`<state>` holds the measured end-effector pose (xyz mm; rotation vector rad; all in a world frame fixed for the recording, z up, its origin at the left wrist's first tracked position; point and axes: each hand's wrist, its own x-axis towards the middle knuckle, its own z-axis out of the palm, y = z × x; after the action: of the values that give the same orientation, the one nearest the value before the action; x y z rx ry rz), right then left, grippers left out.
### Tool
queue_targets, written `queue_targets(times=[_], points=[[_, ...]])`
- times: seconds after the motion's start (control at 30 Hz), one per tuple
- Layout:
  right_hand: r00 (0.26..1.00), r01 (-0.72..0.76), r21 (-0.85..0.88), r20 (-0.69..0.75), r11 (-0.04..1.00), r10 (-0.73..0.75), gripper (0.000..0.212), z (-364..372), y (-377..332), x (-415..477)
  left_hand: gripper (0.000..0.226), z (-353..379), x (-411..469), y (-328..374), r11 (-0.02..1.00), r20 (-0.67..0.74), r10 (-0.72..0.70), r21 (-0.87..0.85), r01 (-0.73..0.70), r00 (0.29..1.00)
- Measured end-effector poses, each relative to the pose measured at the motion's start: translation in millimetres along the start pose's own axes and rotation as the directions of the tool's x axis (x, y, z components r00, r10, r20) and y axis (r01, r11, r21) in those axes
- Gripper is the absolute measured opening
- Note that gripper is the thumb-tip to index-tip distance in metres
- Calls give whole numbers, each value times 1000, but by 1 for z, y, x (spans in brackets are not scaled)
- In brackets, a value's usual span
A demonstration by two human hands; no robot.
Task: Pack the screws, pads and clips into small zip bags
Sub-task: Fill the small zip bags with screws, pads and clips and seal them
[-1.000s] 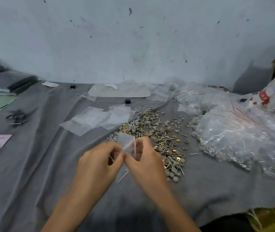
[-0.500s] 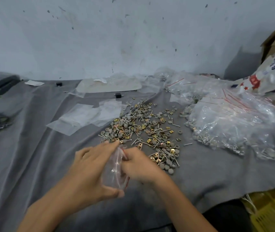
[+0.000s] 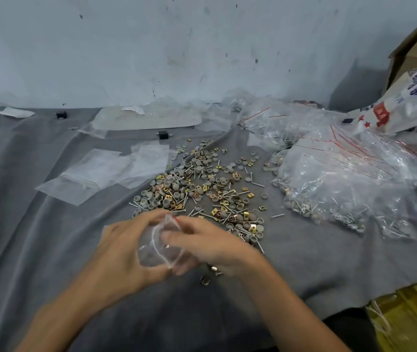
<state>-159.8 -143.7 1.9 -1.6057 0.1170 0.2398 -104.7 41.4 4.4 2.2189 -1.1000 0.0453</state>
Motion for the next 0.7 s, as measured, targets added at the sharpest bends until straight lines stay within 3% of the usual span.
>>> queue_targets(times=[0.07, 0.1, 0.17, 0.2, 0.3, 0.53, 0.7], points=[[990, -3, -112, -142, 994, -13, 22, -30, 2, 4, 82, -2, 6, -9, 999, -35, -32, 35, 34, 999], [963, -22, -281, -264, 959, -55, 23, -48, 2, 6, 85, -3, 8, -13, 997, -22, -56, 54, 57, 998], [885, -185, -647, -437, 739, -162, 21, -83, 1, 10, 92, -3, 15, -22, 993, 21, -96, 74, 94, 995], [863, -272, -729, -473, 628, -176, 20, -99, 2, 11, 95, -1, 20, -25, 992, 43, -107, 78, 104, 993], [863, -365, -772, -490, 521, -122, 25, -125, 6, 21, 100, 1, 41, -27, 993, 47, -115, 40, 114, 992], [923, -335, -874, -380, 352, -66, 47, -129, -5, 39, 95, 12, 62, -35, 995, 37, -104, 11, 103, 994], [934, -318, -912, -349, 259, -83, 23, -127, -5, 43, 90, 18, 54, -41, 995, 32, -96, 30, 95, 995]])
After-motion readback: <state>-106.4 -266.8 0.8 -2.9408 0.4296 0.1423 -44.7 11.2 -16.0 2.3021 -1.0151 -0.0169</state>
